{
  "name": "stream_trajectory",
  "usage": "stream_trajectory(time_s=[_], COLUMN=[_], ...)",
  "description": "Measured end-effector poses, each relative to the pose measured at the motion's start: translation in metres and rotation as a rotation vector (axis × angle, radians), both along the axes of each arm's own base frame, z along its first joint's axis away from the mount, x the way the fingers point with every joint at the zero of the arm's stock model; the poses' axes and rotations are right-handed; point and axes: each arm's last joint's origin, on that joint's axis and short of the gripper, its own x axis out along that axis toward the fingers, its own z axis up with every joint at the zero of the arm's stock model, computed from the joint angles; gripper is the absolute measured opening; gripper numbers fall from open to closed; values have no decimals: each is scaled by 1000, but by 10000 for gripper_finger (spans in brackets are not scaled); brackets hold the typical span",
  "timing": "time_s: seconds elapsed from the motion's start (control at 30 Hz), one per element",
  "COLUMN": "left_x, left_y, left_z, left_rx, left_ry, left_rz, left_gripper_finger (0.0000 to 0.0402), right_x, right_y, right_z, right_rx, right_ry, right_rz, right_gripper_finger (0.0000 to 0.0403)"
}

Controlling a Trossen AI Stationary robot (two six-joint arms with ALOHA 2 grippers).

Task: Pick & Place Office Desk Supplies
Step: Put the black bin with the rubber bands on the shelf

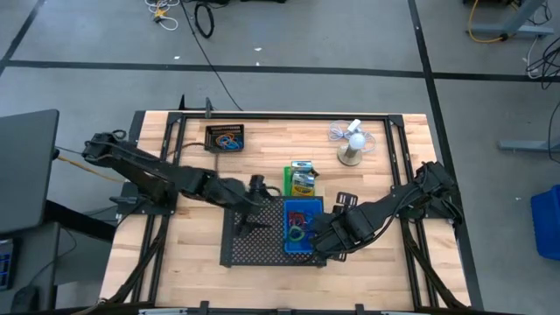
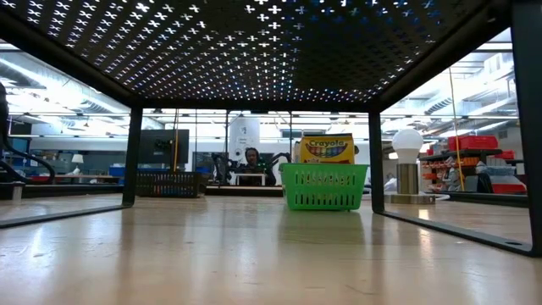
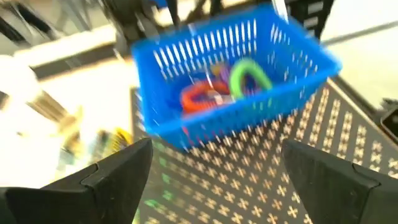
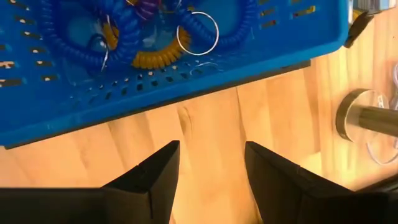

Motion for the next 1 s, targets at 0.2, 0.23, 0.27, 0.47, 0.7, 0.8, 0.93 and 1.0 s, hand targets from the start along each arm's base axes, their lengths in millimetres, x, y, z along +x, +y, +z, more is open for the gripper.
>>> stream_trajectory(time_s=[0.2,0.23,0.27,0.47,0.7,0.8,0.93,1.0], left_x=[-36,-42,-47,-68,-82,-83,-85,-85], left_y=[12,17,22,55,93,105,119,127], left_z=[43,48,52,60,57,51,42,36], left_rx=[117,145,158,210,254,243,223,211], left_ry=[-163,-178,-195,-224,-296,-321,-311,-319], left_rz=[109,143,177,297,451,457,440,438], left_gripper_finger=[366,366,366,366,366,366,366,366], right_x=[1,1,2,14,25,26,25,26], right_y=[-2,-3,-5,-28,-70,-91,-114,-125], right_z=[1,1,2,5,17,23,31,35], right_rx=[-58,-89,-124,-372,-634,-652,-634,-558], right_ry=[-29,-44,-57,-130,-151,-134,-97,-91], right_rz=[16,23,36,83,83,45,57,84], right_gripper_finger=[190,190,190,190,190,190,190,190])
